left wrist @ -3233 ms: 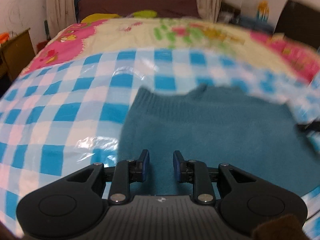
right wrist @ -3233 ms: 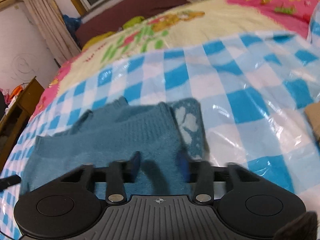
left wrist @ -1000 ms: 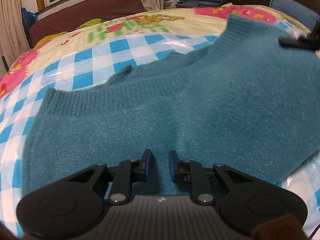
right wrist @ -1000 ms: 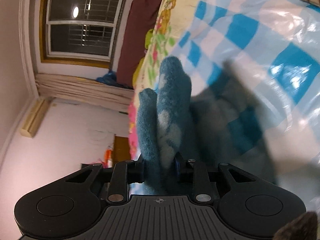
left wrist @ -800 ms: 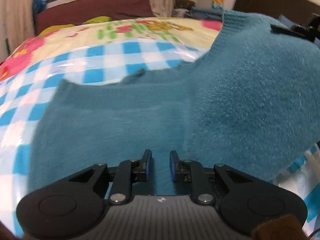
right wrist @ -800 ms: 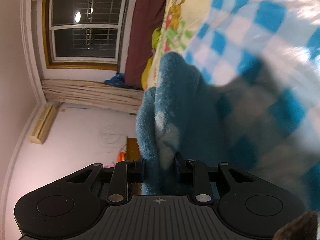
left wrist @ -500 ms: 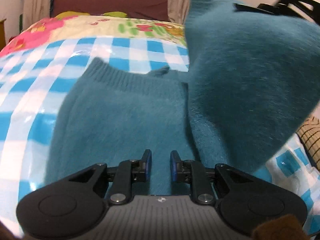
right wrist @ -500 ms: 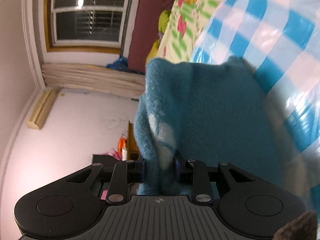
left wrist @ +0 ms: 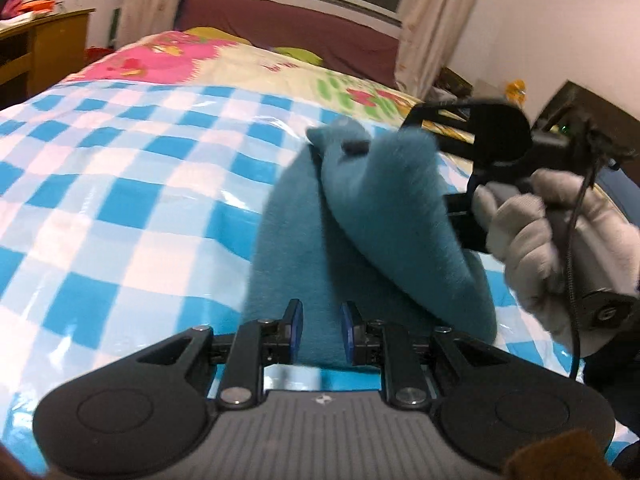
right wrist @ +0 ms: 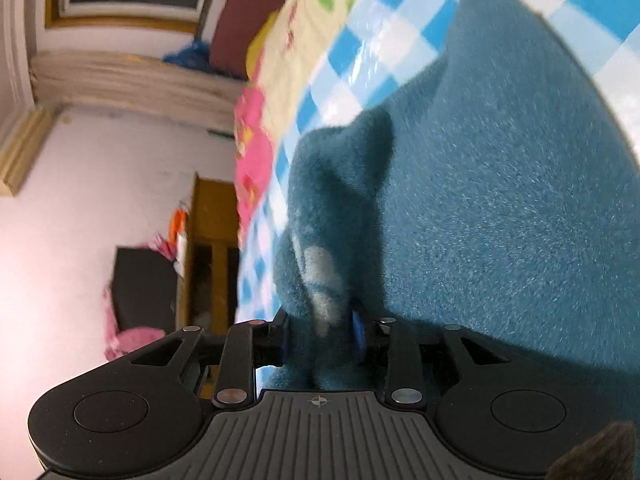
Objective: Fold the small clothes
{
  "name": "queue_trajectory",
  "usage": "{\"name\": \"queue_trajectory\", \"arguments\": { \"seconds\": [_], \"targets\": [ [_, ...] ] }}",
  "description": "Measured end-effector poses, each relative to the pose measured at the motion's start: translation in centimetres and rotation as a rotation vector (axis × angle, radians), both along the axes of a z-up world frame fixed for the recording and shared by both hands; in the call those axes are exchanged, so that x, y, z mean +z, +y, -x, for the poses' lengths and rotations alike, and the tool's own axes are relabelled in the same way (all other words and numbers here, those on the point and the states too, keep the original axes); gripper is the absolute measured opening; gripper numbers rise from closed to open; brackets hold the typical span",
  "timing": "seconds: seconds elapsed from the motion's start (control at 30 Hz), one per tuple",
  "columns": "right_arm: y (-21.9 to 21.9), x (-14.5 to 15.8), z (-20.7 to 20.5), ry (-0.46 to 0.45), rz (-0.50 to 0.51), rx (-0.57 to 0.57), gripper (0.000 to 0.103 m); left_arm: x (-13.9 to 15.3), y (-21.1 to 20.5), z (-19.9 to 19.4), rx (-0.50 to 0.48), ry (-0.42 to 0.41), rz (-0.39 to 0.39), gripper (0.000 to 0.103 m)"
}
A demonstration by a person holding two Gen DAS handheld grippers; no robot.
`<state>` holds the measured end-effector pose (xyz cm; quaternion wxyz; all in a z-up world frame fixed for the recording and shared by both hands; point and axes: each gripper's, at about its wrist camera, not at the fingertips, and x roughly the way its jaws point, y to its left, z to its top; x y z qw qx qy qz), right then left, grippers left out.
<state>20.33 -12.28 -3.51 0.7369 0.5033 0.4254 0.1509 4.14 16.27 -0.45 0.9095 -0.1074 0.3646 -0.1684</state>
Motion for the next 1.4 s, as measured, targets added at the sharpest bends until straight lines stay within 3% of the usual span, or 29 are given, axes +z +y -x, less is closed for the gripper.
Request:
{"name": "queue_trajectory", "arguments": {
  "seconds": [0.13,0.33,0.4,0.57,0.7,0.8,0.97,1.1,1.27,1.37,1.4],
  "targets": [
    [0.9,0.1,-0.5,-0.006,0.044,0.042,0.033,1.2,1.2,0.7,0.034,-0.027,0.020,0.025],
    [2.4,1.5,-1.1,-0.031,0.129,0.171,0.041,4.7,0.6,0.9,0.015,-0.164,-0.018,0.026],
    [3.1,2.0,-1.6,-0.040,0.178,0.221,0.043,5.1,0.2,0.6,0.000,-0.187,-0.037,0.032],
    [5.0,2.4,-2.1,-0.060,0.291,0.307,0.043,3.2,-1.3,-1.7,0.027,-0.156,-0.146,0.033],
    [6.1,2.9,-1.8,-0.092,0.364,0.351,0.043,3.4,-0.8,-2.1,0.042,-0.150,-0.118,0.033],
    [7.0,2.8,-2.0,-0.102,0.386,0.379,0.046,3.5,-0.9,-2.1,0.045,-0.175,-0.163,0.033],
    [8.3,2.7,-2.2,-0.106,0.410,0.420,0.046,0.7,-1.2,-4.2,0.068,-0.060,-0.218,0.033],
    [9.0,2.4,-2.4,-0.099,0.415,0.444,0.046,-1.9,-0.1,-5.3,0.116,0.063,-0.167,0.037],
    [8.8,4.0,-1.8,-0.152,0.440,0.439,0.044,-2.2,-0.3,-5.0,0.120,0.068,-0.170,0.038],
    [8.4,5.6,-1.4,-0.223,0.529,0.421,0.041,-1.8,-0.5,-4.9,0.116,0.056,-0.176,0.038],
    [8.5,5.8,-1.5,-0.233,0.567,0.425,0.035,-1.7,-0.5,-4.8,0.117,0.054,-0.173,0.038]
  ]
}}
